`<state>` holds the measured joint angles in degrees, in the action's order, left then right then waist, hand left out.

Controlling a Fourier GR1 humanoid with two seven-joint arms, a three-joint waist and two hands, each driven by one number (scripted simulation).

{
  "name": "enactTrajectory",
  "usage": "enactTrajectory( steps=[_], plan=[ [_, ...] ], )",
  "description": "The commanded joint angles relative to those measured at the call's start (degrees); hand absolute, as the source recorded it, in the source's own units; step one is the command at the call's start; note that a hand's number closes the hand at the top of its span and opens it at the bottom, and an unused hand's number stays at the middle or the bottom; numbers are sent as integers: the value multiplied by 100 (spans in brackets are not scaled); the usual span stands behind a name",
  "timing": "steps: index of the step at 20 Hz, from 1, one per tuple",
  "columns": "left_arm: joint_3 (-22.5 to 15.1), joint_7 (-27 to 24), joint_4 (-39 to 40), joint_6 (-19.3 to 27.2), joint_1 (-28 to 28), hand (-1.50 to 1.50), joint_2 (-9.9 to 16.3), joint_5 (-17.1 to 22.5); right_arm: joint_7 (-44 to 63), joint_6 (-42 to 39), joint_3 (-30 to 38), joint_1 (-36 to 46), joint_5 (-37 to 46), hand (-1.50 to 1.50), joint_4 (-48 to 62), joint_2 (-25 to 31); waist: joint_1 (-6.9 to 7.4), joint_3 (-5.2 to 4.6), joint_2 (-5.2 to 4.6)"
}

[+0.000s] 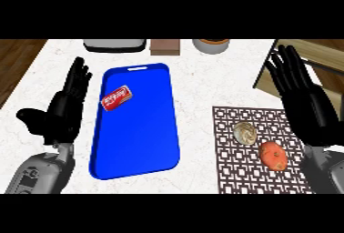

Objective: Pick the squash from the placemat and place it in the tiered shelf

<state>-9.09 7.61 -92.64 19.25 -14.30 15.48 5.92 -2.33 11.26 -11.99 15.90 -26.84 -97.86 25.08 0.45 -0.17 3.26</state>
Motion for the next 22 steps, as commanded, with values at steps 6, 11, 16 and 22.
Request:
enactTrajectory(
  steps=[6, 11, 16, 22],
  plan=[
    [872, 15, 819, -949, 1197, 0, 1075, 520, -528, 540, -640, -413, 1573, 150, 467, -21, 79, 1, -351],
    [619, -104, 816, -1011, 1566, 0, 774, 584, -599, 3014, -245, -1348, 3261, -150, 1501, -44, -30, -1, -348],
    [890, -160, 749, -1358, 1786, 0, 914, 735, -295, 3483, -1287, -2321, 3985, -150, 640, -702, -74, 11, -307],
    [1026, -364, 943, -1546, 1790, 0, 1045, 773, 2038, 3487, -1208, -2455, 5861, -150, 387, 492, -141, -34, -293]
  ],
)
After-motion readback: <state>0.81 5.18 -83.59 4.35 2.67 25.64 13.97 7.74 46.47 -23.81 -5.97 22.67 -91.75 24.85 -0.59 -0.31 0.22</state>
